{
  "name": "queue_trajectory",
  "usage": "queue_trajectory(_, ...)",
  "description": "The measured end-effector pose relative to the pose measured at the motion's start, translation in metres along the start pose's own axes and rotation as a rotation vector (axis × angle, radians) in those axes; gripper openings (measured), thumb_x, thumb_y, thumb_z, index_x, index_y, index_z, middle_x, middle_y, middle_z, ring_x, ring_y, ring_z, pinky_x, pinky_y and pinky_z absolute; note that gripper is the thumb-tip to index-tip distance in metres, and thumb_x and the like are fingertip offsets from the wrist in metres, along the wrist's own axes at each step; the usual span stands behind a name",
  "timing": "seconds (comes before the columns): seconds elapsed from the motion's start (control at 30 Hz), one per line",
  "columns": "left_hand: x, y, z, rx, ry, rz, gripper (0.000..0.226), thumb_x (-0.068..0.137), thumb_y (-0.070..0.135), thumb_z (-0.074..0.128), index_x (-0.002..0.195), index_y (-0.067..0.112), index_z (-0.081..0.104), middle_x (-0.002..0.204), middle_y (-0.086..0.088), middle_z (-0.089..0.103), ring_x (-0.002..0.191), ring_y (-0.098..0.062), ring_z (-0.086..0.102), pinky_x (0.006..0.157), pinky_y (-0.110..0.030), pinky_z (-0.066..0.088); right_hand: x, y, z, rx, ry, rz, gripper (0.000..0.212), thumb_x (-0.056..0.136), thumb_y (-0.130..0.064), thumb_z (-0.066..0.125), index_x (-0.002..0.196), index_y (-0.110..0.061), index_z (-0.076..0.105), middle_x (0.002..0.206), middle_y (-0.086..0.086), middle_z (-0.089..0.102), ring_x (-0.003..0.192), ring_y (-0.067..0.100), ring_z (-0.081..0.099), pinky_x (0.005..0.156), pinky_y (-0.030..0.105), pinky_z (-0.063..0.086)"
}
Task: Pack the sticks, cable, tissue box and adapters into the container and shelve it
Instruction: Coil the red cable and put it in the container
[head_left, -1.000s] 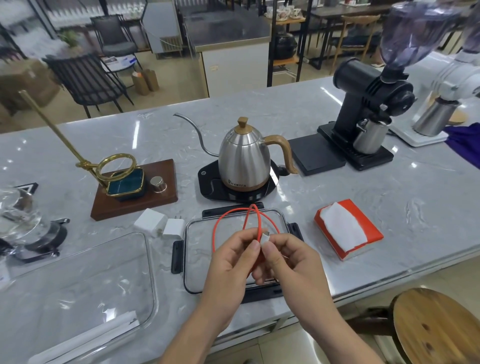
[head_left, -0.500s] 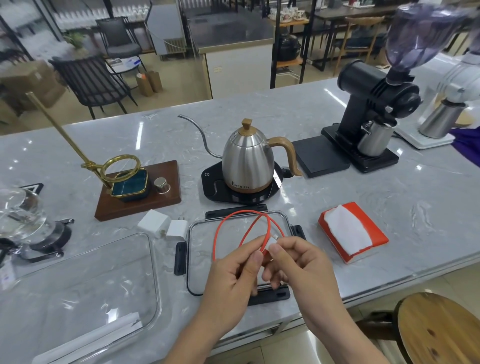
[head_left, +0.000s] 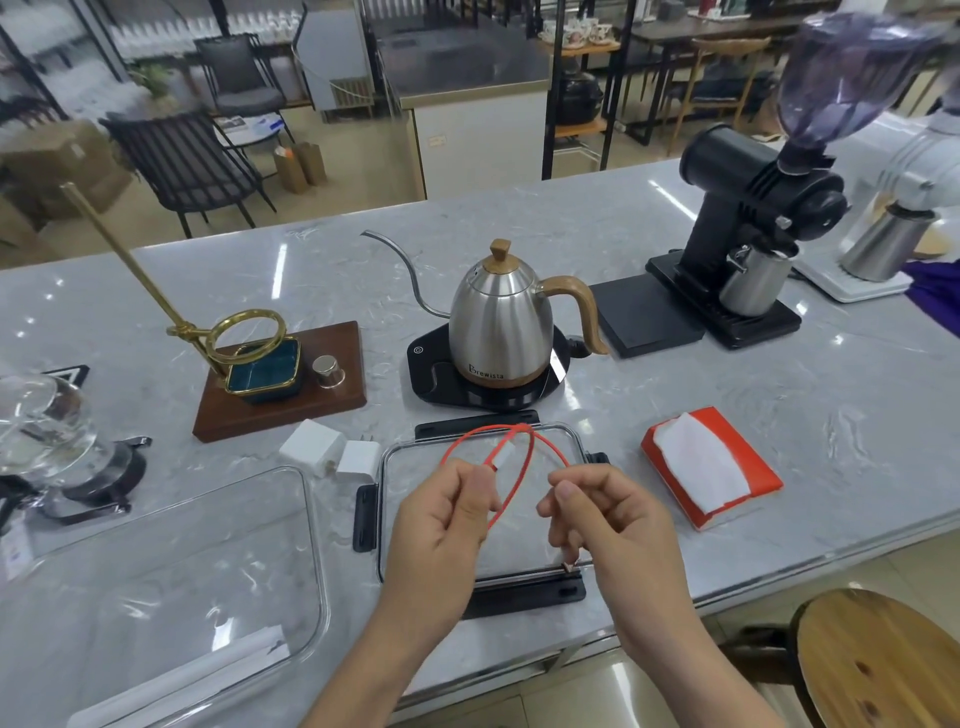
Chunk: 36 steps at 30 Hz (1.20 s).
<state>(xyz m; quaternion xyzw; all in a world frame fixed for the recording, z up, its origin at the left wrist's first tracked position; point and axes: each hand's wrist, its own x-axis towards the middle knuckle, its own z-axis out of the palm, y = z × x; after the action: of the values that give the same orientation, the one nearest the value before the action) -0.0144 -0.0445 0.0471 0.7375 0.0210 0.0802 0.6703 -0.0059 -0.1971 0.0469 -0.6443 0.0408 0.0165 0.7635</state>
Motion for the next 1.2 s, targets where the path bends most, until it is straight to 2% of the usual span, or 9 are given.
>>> queue_trajectory(0.1,0.004,0.012,-0.003,-0.311,0.053,-0.13,0.034,0.091,0.041,0.052,0.065,0.02,0.05,0.047,0.01,0.023,0.041,-0.008,0.017,0.043,-0.024,0.016,0.001,0.009,-0.003,-0.06,-0.033,0.039,0.012,0.093,0.001,0.058,0.09,-0.005,0.069,0.073,0.012,0.07,0.057,0.015,0.055,0.051,0.026,0.044)
queue_trajectory(0.2,0.006,0.023,-0.008,-0.564,0.089,-0.188,0.039,0.097,0.038,0.051,0.068,0.013,0.045,0.046,0.008,0.019,0.037,-0.006,0.015,0.038,-0.02,0.019,-0.001,0.021,-0.003,-0.154,-0.123,0.155,0.011,0.093,-0.002,0.058,0.088,-0.006,0.068,0.073,0.01,0.07,0.055,0.013,0.056,0.05,0.023,0.043)
queue_trajectory(0.3,0.006,0.03,-0.012,-0.708,0.103,-0.223,0.034,0.092,0.038,0.046,0.066,0.016,0.046,0.045,0.009,0.02,0.039,-0.007,0.01,0.04,-0.022,0.014,-0.003,0.035,-0.001,-0.283,-0.21,0.265,0.015,0.094,-0.01,0.059,0.081,-0.006,0.064,0.067,0.007,0.068,0.055,0.015,0.059,0.051,0.029,0.042)
queue_trajectory(0.4,0.006,0.036,-0.015,-0.812,0.126,-0.281,0.035,0.094,0.04,0.044,0.066,0.018,0.047,0.046,0.009,0.014,0.044,-0.012,0.003,0.041,-0.024,0.011,-0.003,0.043,0.005,-0.297,-0.199,0.355,0.02,0.098,-0.018,0.055,0.089,-0.001,0.059,0.072,0.011,0.069,0.057,0.022,0.063,0.054,0.034,0.047)
queue_trajectory(0.53,0.005,0.046,-0.019,-0.915,0.145,-0.319,0.036,0.094,0.041,0.044,0.065,0.02,0.048,0.054,0.006,0.005,0.044,-0.012,0.002,0.038,-0.022,0.011,-0.002,0.035,0.014,-0.064,-0.226,0.556,0.026,0.101,-0.024,0.05,0.107,0.001,0.053,0.09,0.027,0.071,0.071,0.036,0.07,0.07,0.046,0.058)
queue_trajectory(0.67,0.005,0.048,-0.021,-0.984,0.148,-0.342,0.035,0.093,0.041,0.045,0.066,0.02,0.05,0.054,0.006,0.005,0.043,-0.011,0.002,0.035,-0.02,0.012,-0.005,0.025,0.028,0.356,-0.295,0.667,0.014,0.098,-0.014,0.051,0.108,-0.005,0.054,0.113,0.034,0.065,0.104,0.049,0.065,0.094,0.052,0.051)
queue_trajectory(0.77,0.004,0.047,-0.025,-0.983,0.16,-0.349,0.035,0.094,0.041,0.045,0.066,0.02,0.051,0.054,0.006,0.005,0.043,-0.01,0.002,0.037,-0.02,0.01,-0.004,0.024,0.033,0.534,-0.218,0.637,0.01,0.093,-0.007,0.053,0.1,-0.007,0.059,0.113,0.035,0.065,0.091,0.04,0.068,0.086,0.046,0.055)
queue_trajectory(0.93,0.003,0.046,-0.038,-0.963,0.196,-0.359,0.031,0.093,0.039,0.045,0.071,0.02,0.053,0.055,0.006,0.005,0.043,-0.01,0.001,0.035,-0.019,0.009,0.009,0.028,0.025,0.591,-0.138,0.636,0.034,0.09,-0.009,0.056,0.122,0.003,0.06,0.083,0.018,0.069,0.059,0.023,0.067,0.061,0.031,0.059)
queue_trajectory(1.2,-0.003,0.047,-0.052,-0.981,0.224,-0.381,0.034,0.096,0.038,0.042,0.07,0.021,0.057,0.057,0.007,0.006,0.044,-0.01,0.001,0.033,-0.018,0.01,0.022,0.022,0.023,0.724,-0.157,0.599,0.029,0.087,-0.014,0.06,0.114,-0.004,0.062,0.078,0.01,0.069,0.063,0.016,0.066,0.061,0.024,0.058)
